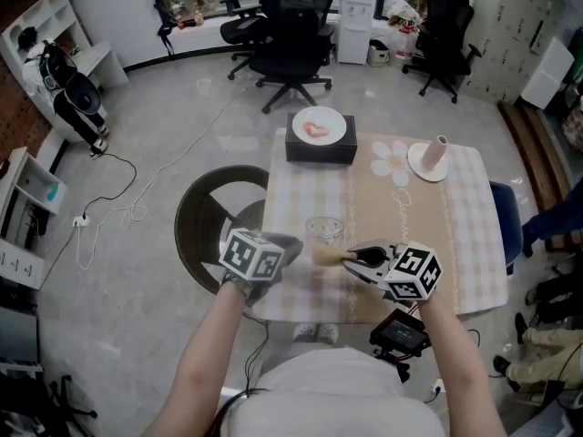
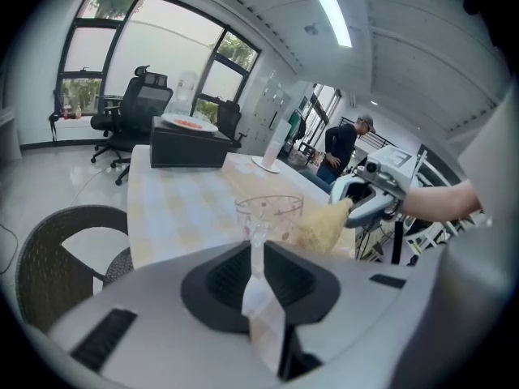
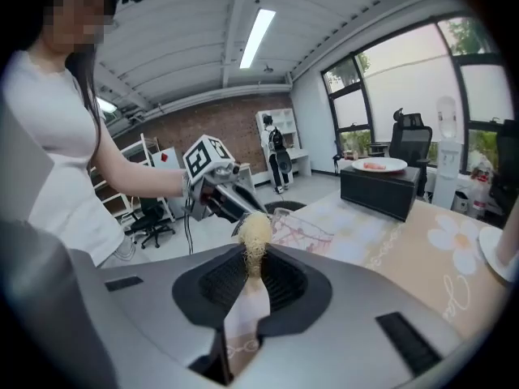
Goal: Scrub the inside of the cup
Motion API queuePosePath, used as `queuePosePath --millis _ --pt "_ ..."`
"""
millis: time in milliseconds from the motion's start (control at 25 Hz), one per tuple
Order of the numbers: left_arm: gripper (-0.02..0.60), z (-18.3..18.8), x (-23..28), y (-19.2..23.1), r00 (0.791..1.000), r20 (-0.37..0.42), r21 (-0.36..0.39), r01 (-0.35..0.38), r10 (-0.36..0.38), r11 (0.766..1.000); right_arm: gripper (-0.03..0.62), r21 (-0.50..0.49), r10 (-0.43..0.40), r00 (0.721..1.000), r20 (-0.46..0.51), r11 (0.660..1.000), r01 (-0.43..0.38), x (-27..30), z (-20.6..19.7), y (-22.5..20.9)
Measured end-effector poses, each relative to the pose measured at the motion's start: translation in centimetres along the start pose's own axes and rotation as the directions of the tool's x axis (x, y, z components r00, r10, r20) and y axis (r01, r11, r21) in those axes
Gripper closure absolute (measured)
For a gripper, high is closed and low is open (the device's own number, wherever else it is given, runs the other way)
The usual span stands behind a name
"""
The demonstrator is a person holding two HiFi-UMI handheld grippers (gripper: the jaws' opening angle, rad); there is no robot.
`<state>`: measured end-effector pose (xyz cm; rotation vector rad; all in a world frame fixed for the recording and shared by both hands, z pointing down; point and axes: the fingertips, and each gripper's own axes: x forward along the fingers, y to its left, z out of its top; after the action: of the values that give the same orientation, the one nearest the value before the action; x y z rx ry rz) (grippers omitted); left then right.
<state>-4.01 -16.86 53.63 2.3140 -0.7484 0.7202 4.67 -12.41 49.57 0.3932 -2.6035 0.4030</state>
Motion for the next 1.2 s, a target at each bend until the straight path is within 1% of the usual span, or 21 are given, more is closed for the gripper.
queuePosePath --millis 80,160,320,480,560,720,880,1080,1200 --pt "0.528 -0.1 0.1 0.1 1.000 -0.003 0.008 -0.001 0.001 1.000 0.542 0.013 -0.012 0.998 0.058 1.000 0.011 -0.6 1.2 -0.7" --pt "0.528 -0.3 0.1 0.1 1.000 -0.006 0.015 0.001 -0.001 1.000 0.542 0.011 -0.023 0.997 0.080 1.000 0.022 -0.8 1.8 -1.2" --pt "0.528 -0.6 0.1 0.3 1.000 -0.017 0.027 -0.005 0.005 1.000 0.542 -0.013 -0.030 0.997 0.064 0.999 0.031 -0.6 2.0 -1.5" --pt "0.528 -0.8 0.1 0.6 0.999 -0.025 0.054 -0.021 0.022 0.998 0.541 -0.013 -0.040 0.998 0.052 0.999 0.041 -0.2 1.6 -1.8" --pt "0.528 -0.9 0.1 0.9 0.999 -0.024 0.054 -0.032 0.033 0.998 0.540 -0.020 -0.036 0.999 0.035 0.999 0.037 0.0 1.2 -1.8" --pt "0.528 -0.9 0.1 1.2 0.999 -0.018 0.043 -0.047 0.048 0.998 0.540 -0.036 -0.028 0.999 -0.029 0.999 0.027 0.6 -0.3 -1.5" --pt "0.528 -0.8 -0.1 1.3 0.998 -0.008 0.034 -0.057 0.057 0.998 0.540 -0.027 -0.011 0.999 -0.051 1.000 0.010 1.1 -1.3 -0.9" --pt "0.528 -1.1 0.1 1.7 0.998 -0.014 0.023 -0.064 0.065 0.998 0.540 -0.082 0.002 0.989 -0.146 0.996 -0.015 1.8 -2.9 -0.4" --pt "0.528 -1.3 0.1 1.8 0.997 -0.016 0.028 -0.077 0.078 0.997 0.540 -0.105 0.018 0.985 -0.174 0.994 -0.037 1.9 -3.2 0.2"
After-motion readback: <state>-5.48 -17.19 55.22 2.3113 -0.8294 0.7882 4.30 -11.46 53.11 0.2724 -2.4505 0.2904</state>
